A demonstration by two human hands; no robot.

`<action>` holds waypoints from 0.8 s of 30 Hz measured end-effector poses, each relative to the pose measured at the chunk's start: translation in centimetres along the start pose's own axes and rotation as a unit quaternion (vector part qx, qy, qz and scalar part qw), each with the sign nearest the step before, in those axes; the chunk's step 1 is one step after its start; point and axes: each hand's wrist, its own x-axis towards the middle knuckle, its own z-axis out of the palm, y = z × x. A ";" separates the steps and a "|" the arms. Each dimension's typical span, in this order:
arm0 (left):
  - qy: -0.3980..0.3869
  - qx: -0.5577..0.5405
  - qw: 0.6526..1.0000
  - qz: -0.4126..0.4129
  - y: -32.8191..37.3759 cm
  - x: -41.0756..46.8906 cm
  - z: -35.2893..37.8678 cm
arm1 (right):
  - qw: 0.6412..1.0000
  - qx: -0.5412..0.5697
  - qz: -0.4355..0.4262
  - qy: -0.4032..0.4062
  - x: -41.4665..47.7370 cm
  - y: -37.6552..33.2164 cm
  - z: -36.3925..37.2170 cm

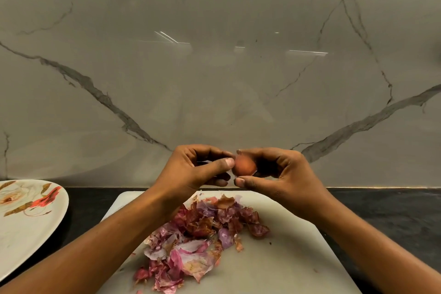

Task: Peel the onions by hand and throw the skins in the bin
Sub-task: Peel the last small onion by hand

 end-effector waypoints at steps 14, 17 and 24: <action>0.030 0.032 0.995 0.094 -0.7 -0.1 0.7 | 0.984 -0.142 -0.102 0.026 -0.3 0.3 1.0; 0.051 0.050 0.990 0.119 -0.9 0.0 0.6 | 0.988 -0.118 -0.096 0.033 -0.3 0.1 1.2; 0.060 0.062 0.988 0.129 -1.1 0.0 0.5 | 0.991 -0.095 -0.088 0.039 -0.1 -0.2 1.0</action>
